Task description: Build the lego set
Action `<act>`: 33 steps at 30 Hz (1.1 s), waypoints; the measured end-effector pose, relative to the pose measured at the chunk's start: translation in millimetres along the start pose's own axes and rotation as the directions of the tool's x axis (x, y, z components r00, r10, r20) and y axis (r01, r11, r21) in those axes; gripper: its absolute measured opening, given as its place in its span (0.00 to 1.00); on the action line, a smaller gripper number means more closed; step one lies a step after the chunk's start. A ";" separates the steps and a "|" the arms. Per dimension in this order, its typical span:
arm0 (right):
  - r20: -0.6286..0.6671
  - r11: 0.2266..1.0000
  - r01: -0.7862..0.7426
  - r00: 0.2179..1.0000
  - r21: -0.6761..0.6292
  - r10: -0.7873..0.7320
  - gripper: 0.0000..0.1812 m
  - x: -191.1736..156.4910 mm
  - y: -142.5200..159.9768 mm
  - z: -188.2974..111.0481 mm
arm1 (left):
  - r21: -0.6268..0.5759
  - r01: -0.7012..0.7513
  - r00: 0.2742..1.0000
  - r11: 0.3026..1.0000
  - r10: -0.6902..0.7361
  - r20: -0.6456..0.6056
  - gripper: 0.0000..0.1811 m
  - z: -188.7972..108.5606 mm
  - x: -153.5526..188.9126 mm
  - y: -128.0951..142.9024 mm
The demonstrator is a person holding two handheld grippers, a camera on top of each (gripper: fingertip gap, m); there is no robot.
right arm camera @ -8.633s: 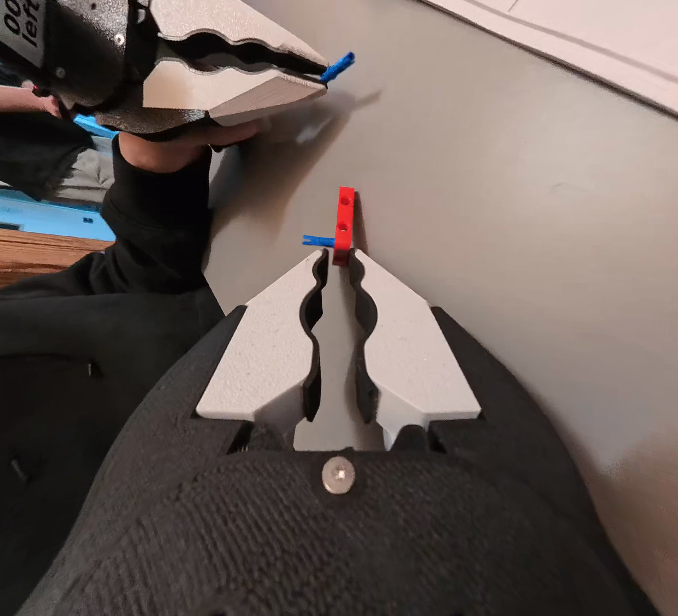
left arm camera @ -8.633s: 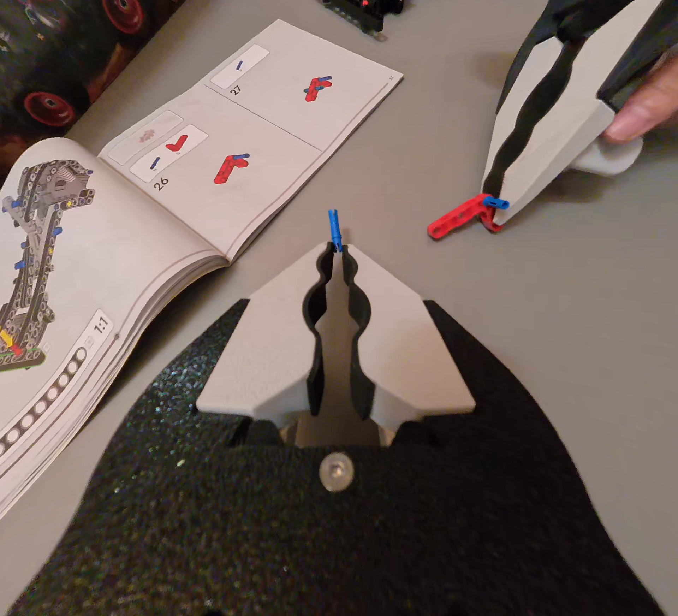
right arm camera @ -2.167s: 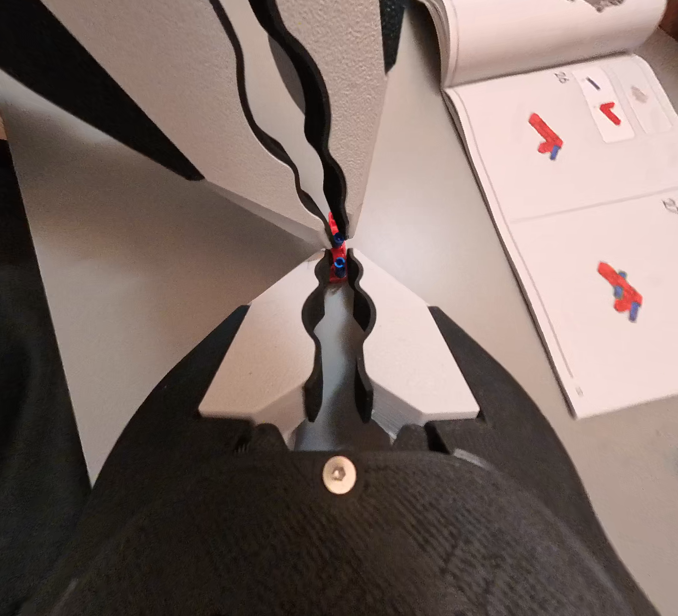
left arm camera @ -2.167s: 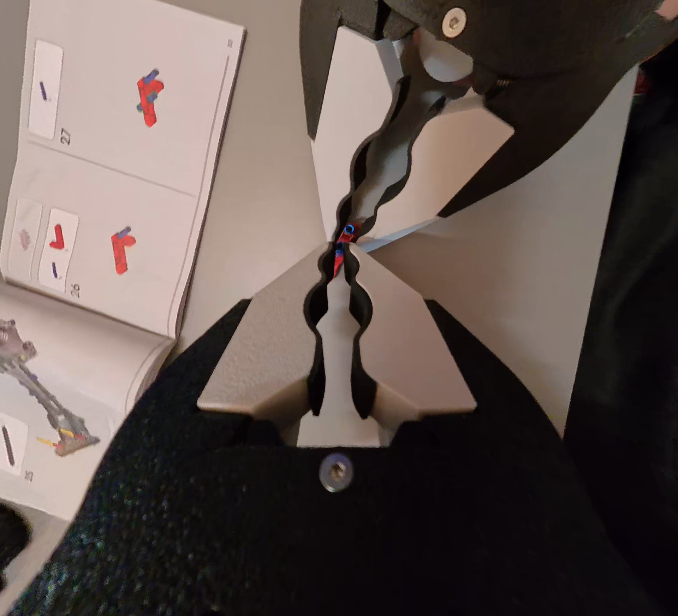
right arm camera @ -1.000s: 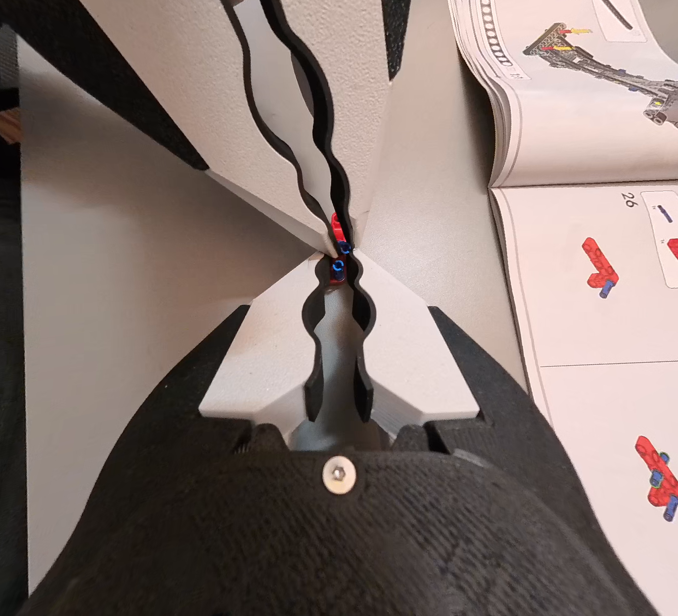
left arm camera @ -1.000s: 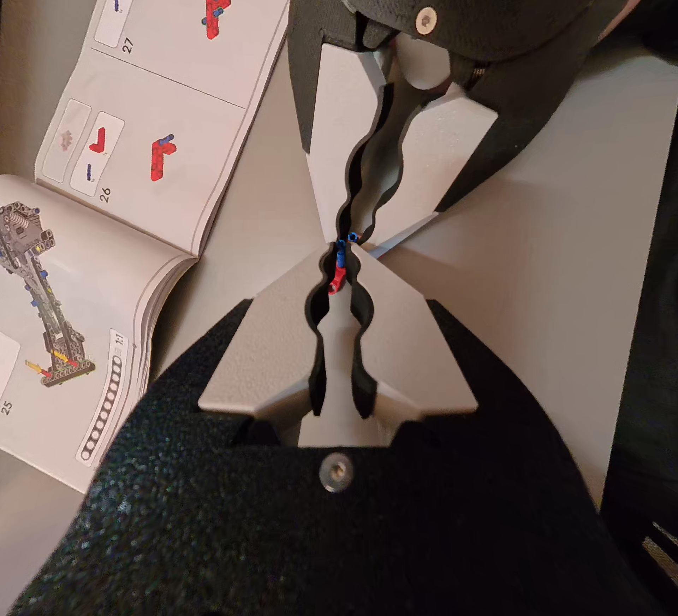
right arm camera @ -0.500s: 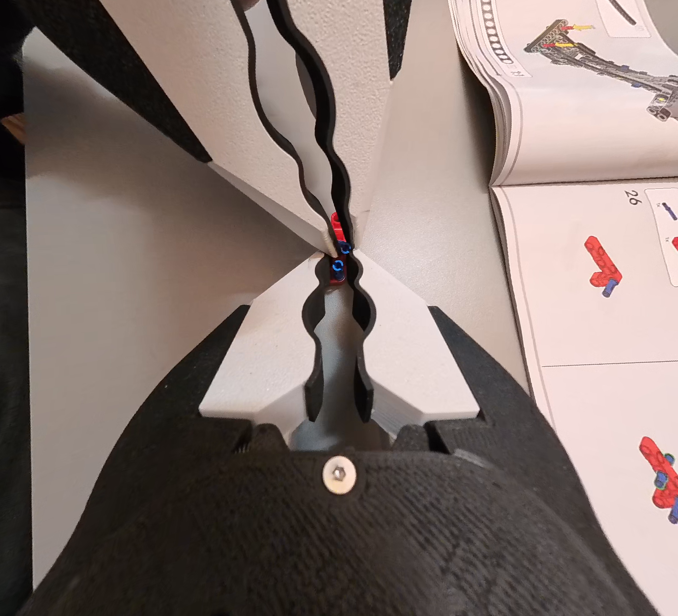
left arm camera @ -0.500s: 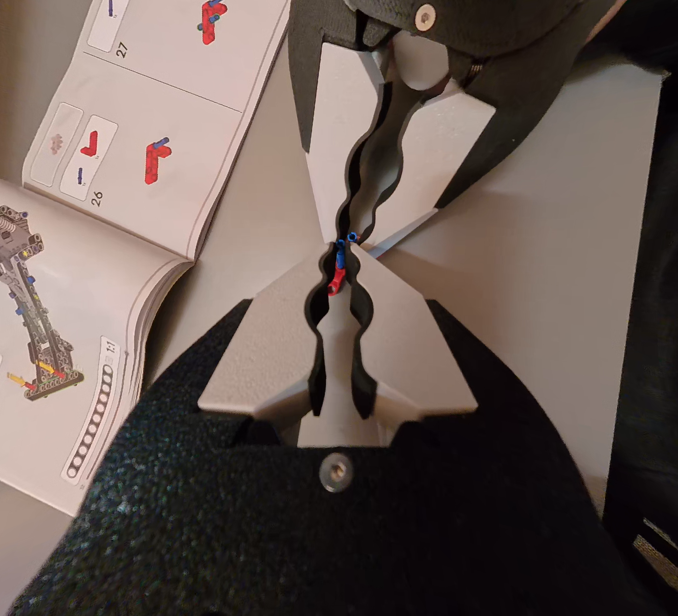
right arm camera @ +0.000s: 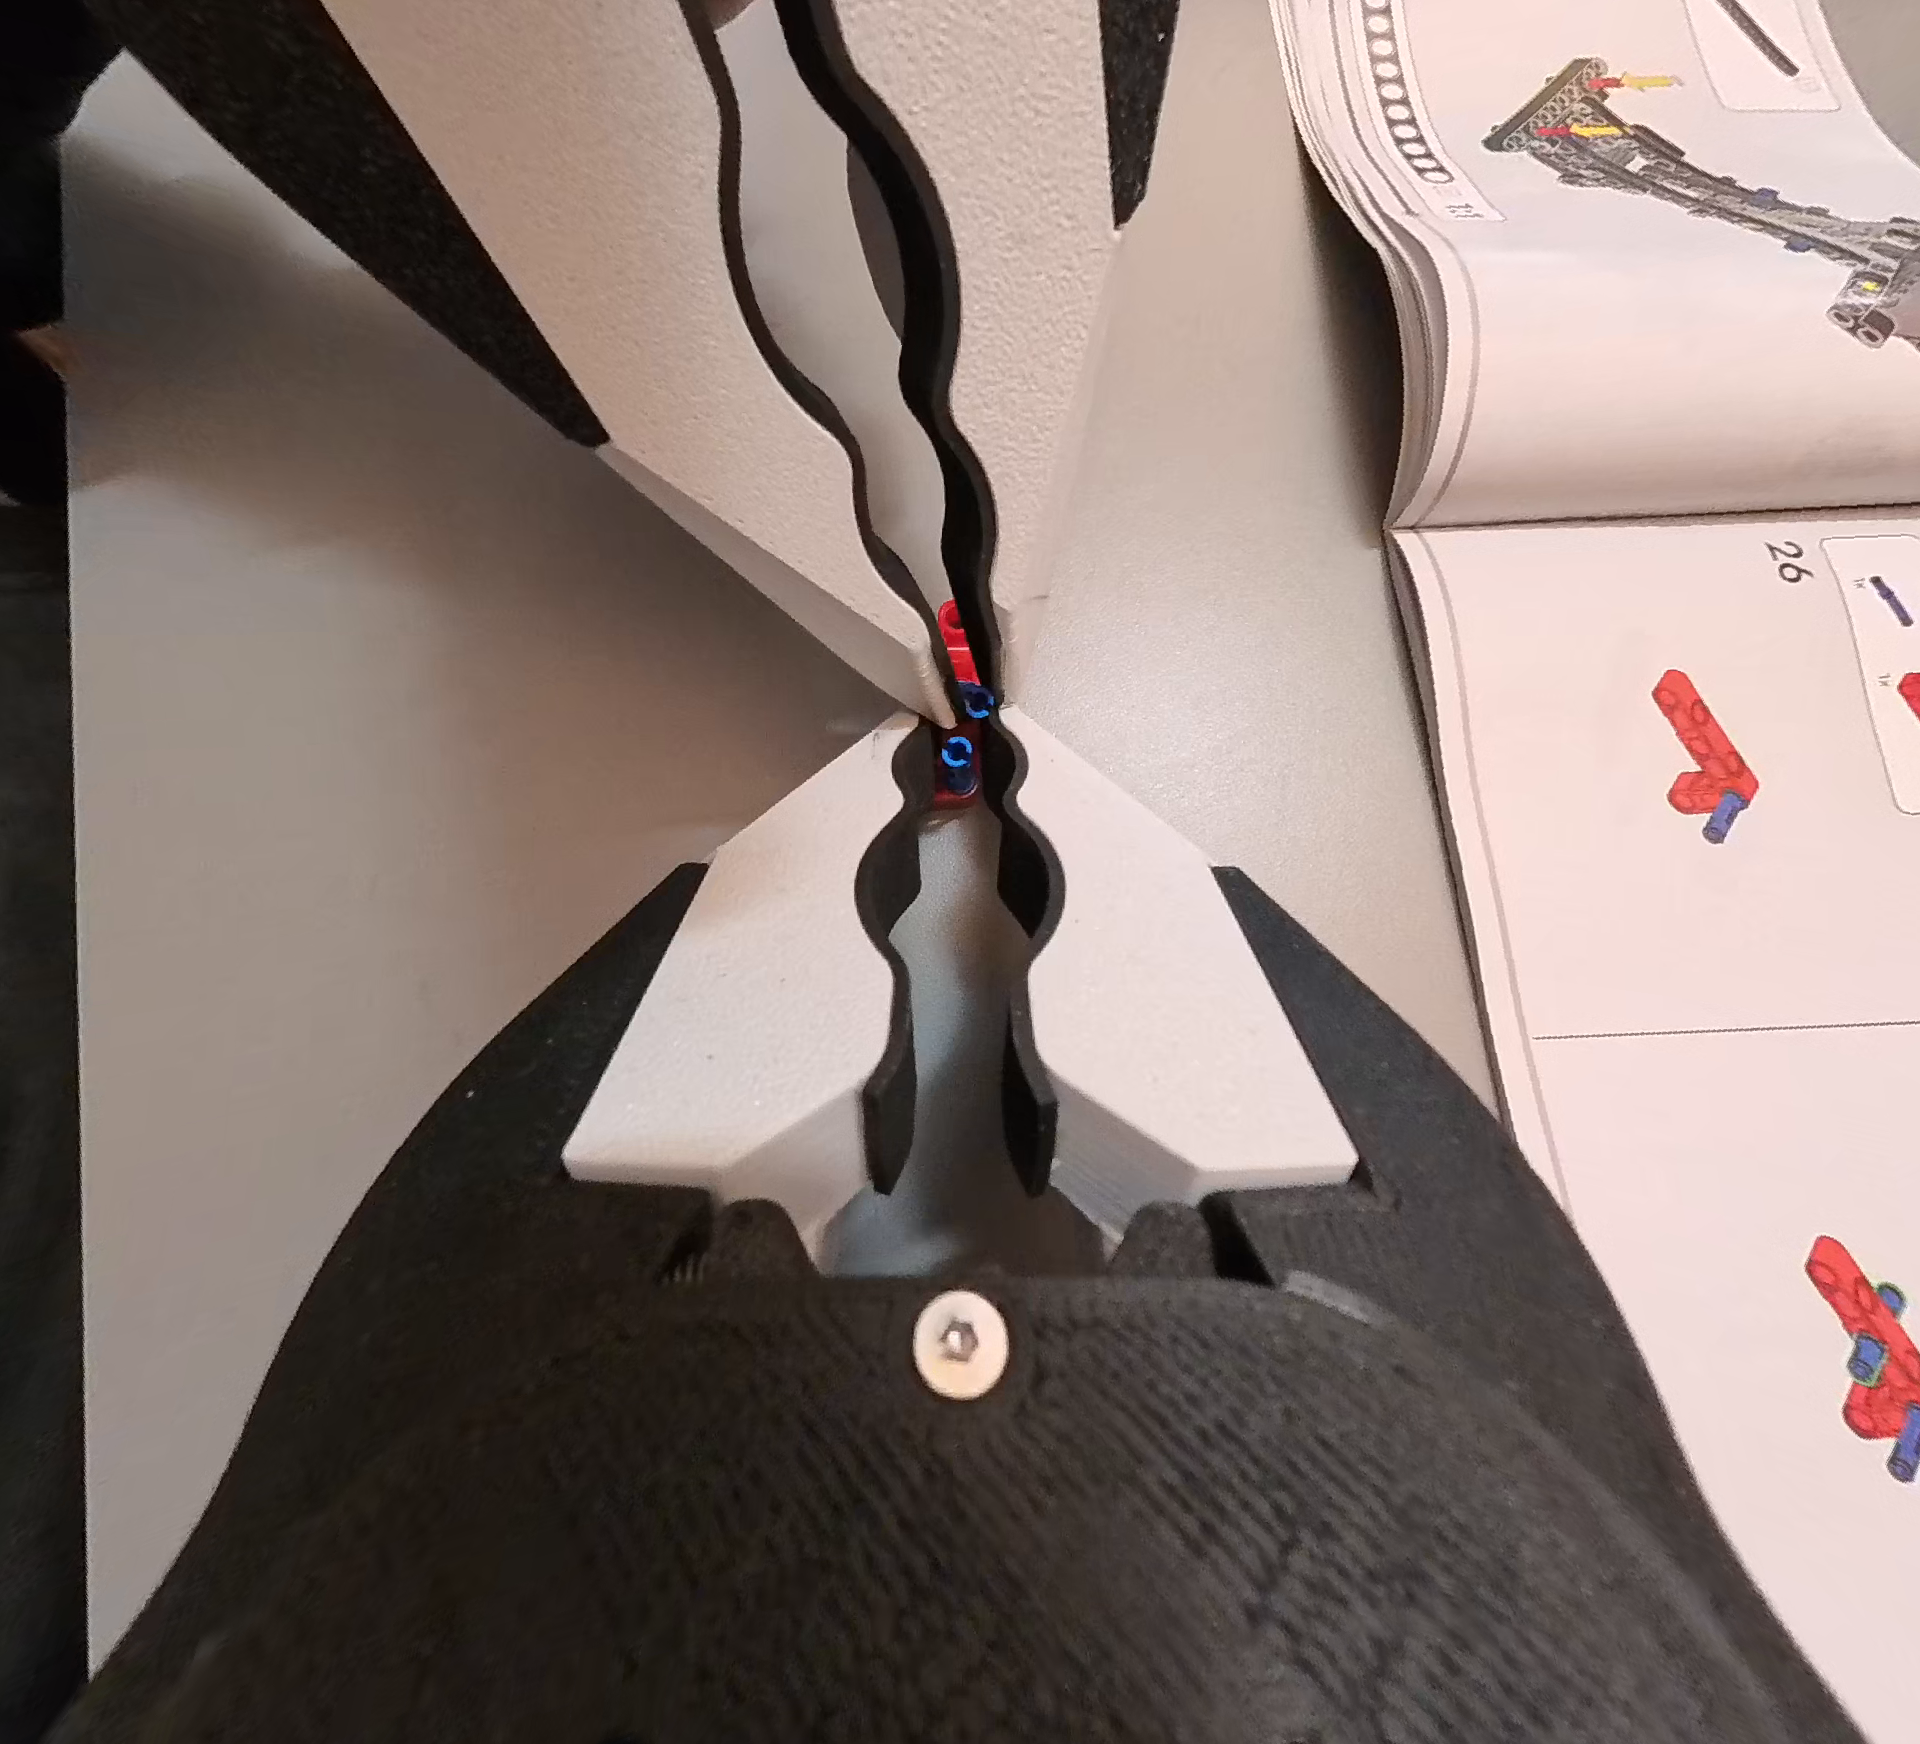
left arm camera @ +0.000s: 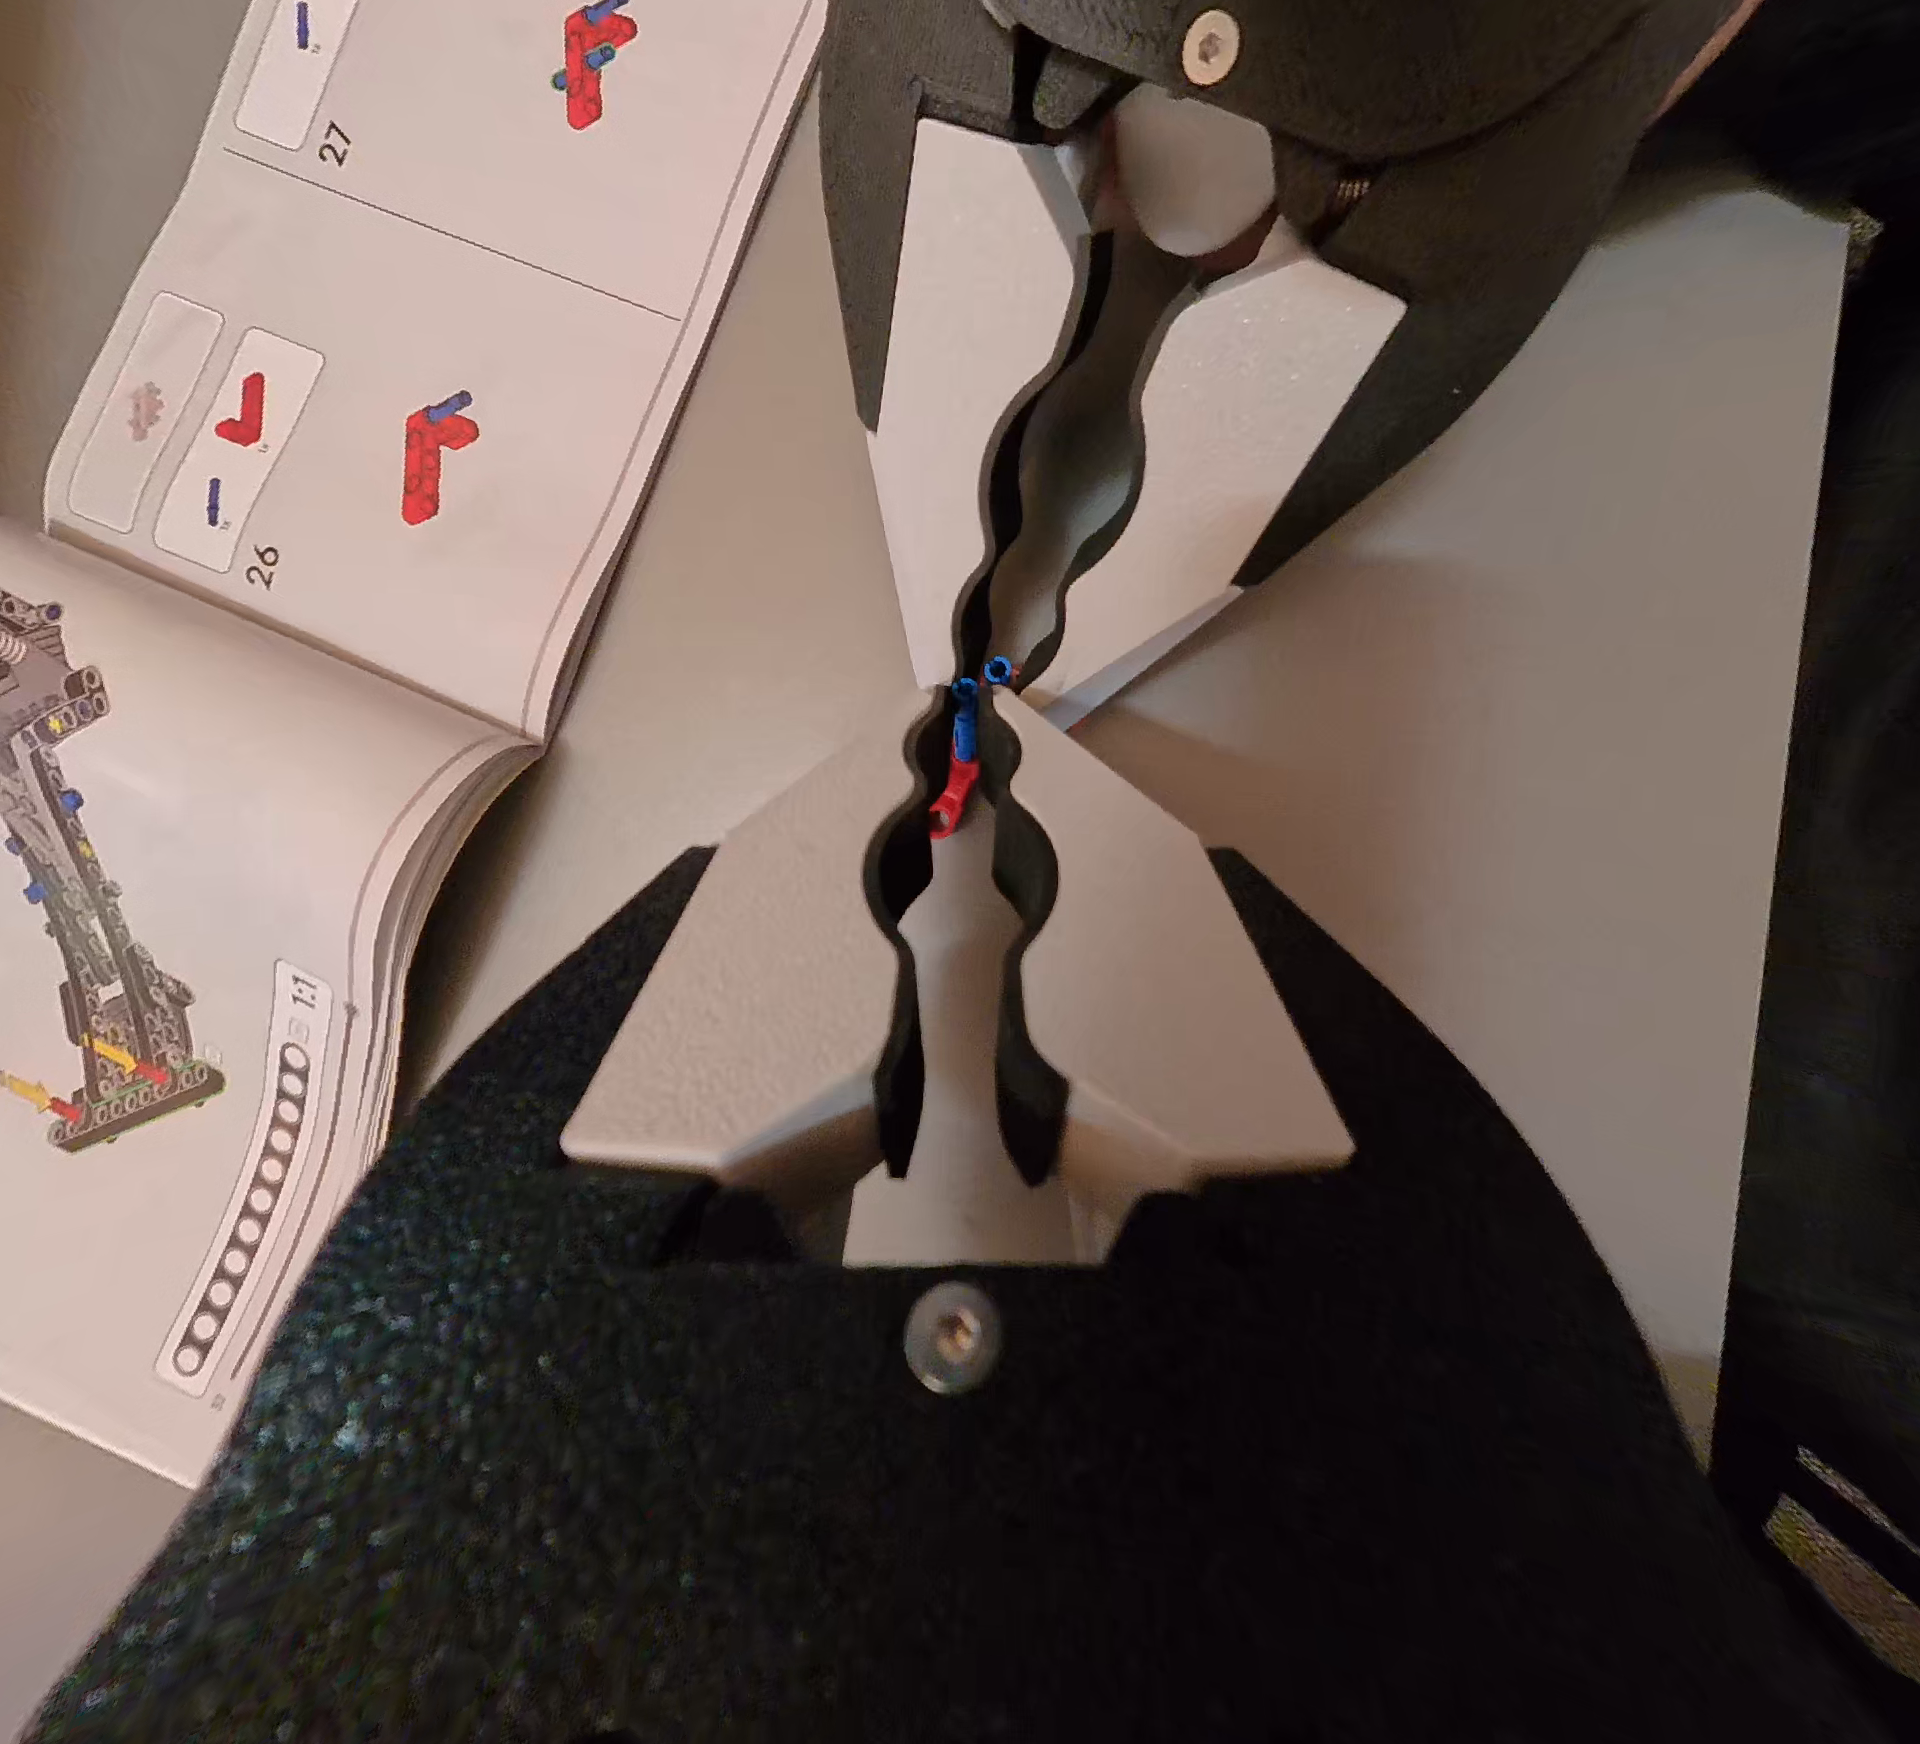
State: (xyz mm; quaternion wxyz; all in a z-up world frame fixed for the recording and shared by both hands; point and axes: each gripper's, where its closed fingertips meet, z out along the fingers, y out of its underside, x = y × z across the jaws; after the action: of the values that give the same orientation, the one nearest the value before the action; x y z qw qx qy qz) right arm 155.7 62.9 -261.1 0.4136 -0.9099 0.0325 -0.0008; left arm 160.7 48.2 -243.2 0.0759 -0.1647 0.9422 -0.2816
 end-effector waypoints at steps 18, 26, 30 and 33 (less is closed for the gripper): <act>-0.024 0.998 0.063 0.998 0.006 -0.063 0.14 -3.9 1.8 -3.8 | 0.097 0.037 0.994 0.995 -0.027 -0.103 0.01 0.3 3.9 -0.6; 0.007 1.000 0.019 1.000 0.007 -0.019 0.07 -2.9 1.8 -4.1 | 0.186 0.127 0.983 0.974 -0.098 -0.157 0.01 -0.9 3.1 -0.9; 0.015 0.999 -0.014 1.000 0.050 0.014 0.06 -0.4 -3.4 -8.5 | 0.263 0.191 0.970 0.946 -0.141 -0.197 0.01 -2.5 1.8 -0.2; 0.000 0.998 -0.027 1.000 0.056 0.027 0.05 2.8 -3.9 -9.0 | 0.306 0.208 0.966 0.929 -0.147 -0.212 0.01 -3.0 2.6 -0.2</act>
State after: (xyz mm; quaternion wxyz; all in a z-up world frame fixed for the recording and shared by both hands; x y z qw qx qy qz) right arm 158.4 58.6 -252.4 0.4386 -0.8975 0.0448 0.0033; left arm 157.6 48.6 -240.8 -0.0118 -0.2077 0.8669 -0.4529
